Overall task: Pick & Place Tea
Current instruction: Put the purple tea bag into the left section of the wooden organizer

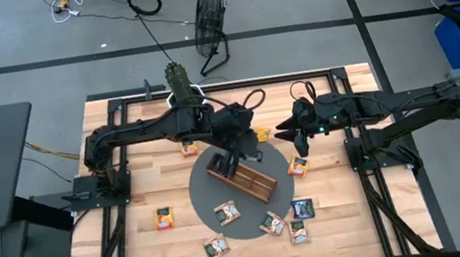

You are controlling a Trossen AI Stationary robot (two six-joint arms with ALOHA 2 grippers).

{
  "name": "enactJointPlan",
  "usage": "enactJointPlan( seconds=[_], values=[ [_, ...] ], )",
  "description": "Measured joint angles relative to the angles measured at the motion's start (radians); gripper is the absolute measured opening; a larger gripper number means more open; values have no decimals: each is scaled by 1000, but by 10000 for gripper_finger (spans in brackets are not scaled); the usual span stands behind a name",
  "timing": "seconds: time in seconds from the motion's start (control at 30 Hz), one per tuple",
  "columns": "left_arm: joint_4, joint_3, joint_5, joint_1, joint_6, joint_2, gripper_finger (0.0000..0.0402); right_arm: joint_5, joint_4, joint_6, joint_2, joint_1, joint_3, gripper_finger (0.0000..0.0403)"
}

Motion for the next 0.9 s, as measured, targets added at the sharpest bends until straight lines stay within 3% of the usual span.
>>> enactJointPlan(
  seconds=[0.13,0.3,0.6,0.77,0.9],
  values=[
    [85,-128,37,0,-18,3,0,0,-9,7,0,0,0,153],
    [108,-321,-9,4,3,-27,0,0,-18,26,0,0,0,153],
    [231,-614,-28,25,10,-252,0,8,-24,33,1,0,0,153],
    [425,-767,-53,29,124,-346,0,16,-12,49,1,0,0,153],
    [451,-831,-51,23,189,-350,0,26,-9,55,1,1,0,153]
  ],
)
